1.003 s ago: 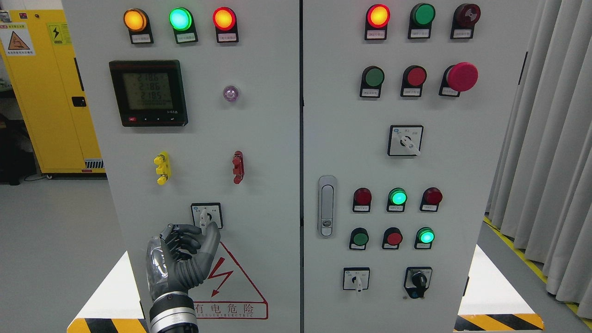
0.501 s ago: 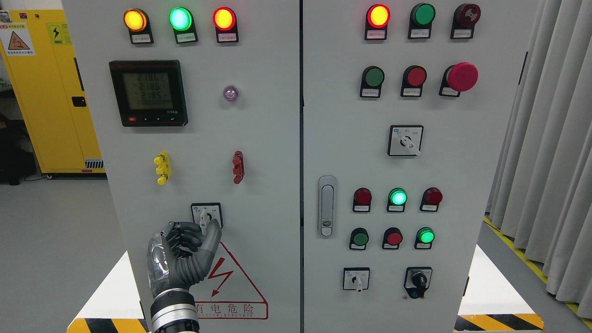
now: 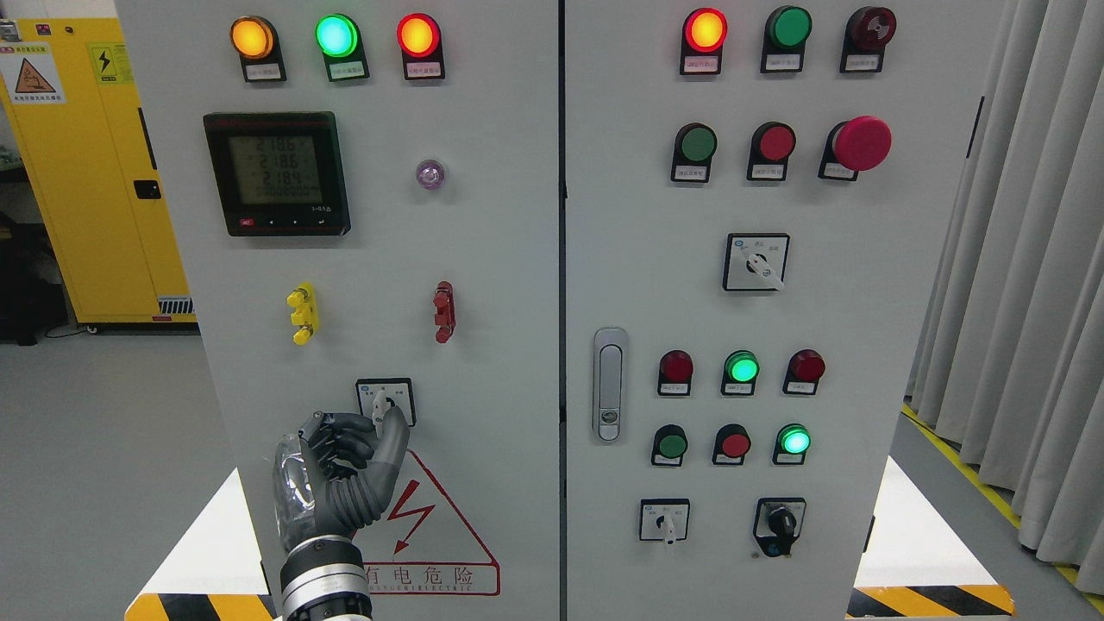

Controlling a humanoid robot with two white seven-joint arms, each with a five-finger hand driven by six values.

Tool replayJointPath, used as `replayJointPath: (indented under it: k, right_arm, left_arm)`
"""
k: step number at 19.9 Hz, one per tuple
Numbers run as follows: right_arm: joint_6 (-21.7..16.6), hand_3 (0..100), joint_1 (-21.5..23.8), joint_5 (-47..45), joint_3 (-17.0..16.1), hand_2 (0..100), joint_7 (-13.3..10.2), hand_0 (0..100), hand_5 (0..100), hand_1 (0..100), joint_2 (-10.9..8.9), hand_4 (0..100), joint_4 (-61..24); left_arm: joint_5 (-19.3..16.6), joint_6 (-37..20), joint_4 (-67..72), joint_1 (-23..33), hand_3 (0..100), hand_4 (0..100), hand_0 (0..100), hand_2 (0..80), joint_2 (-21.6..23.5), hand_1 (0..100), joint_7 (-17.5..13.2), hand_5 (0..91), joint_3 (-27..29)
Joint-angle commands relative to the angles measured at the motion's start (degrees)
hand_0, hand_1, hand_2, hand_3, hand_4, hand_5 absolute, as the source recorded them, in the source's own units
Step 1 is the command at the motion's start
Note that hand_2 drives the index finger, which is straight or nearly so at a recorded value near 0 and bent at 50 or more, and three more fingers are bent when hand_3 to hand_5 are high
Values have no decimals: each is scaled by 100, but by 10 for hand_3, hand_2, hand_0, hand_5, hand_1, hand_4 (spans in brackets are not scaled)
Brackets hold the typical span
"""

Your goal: Turn on light switch 1

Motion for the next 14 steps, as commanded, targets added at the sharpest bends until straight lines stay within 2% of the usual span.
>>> replayJointPath:
  k: [1, 14]
  right_arm:
    - [3, 0, -1, -167, 0, 40, -4, 0, 0, 500, 0, 0, 0]
    - [3, 0, 8, -167, 0, 40, 4, 0, 0, 500, 0, 0, 0]
  left_arm:
    - [-5, 12, 27, -8, 884, 848, 335, 629, -1, 737, -2, 785, -43]
    - [-48, 30, 62, -43, 890, 851, 354, 637, -9, 728, -2, 788, -70]
